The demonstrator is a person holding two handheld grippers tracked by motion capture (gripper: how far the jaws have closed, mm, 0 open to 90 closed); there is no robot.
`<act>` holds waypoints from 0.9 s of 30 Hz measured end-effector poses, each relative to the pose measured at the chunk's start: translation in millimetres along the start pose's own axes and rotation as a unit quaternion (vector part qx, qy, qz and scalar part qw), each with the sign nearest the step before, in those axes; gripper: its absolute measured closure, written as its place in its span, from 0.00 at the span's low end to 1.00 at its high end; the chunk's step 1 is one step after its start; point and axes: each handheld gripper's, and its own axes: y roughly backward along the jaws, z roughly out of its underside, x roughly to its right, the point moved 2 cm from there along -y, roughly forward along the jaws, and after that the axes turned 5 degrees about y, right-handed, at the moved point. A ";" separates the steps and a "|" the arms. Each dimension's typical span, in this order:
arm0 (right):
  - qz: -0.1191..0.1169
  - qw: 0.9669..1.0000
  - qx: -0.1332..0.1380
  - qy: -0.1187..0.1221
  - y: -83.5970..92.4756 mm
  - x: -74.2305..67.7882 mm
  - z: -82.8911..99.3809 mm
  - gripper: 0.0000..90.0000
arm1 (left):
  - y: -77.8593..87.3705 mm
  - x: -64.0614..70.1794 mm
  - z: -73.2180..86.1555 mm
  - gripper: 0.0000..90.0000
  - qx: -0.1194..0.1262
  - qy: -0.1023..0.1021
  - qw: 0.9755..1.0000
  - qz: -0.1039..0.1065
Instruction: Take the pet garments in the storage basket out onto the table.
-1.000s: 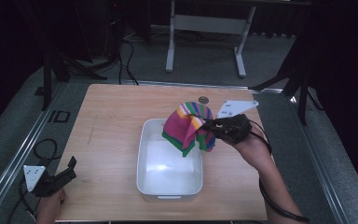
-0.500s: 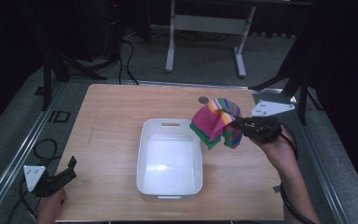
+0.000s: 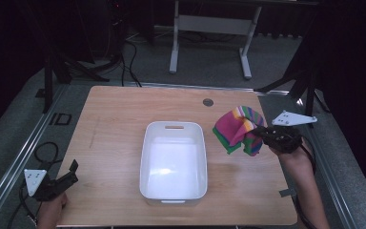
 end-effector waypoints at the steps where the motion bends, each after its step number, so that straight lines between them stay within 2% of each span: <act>1: 0.000 1.000 0.000 -0.004 -2.8 0.7 3.9 0.93 | 0.2 0.0 0.0 0.01 0.001 -0.001 1.000 0.000; 8: -0.001 0.999 -0.035 -0.018 -32.7 2.4 32.2 0.93 | 0.5 -0.1 0.0 0.01 0.000 -0.002 1.000 0.000; 12: -0.008 0.998 -0.047 -0.028 -46.3 3.3 42.9 0.93 | 0.3 -0.4 -0.1 0.01 0.000 -0.002 1.000 0.000; 16: -0.006 0.997 -0.064 -0.033 -61.5 3.6 52.3 0.93 | 0.4 -0.3 0.0 0.01 0.000 -0.002 1.000 0.001; 21: -0.010 0.996 -0.075 -0.046 -75.0 4.7 64.1 0.93 | 0.3 -0.4 0.0 0.01 0.000 -0.001 1.000 0.001; 27: -0.001 0.993 -0.097 -0.061 -88.7 6.6 83.0 0.93 | 0.1 0.1 0.1 0.01 -0.003 -0.004 1.000 0.001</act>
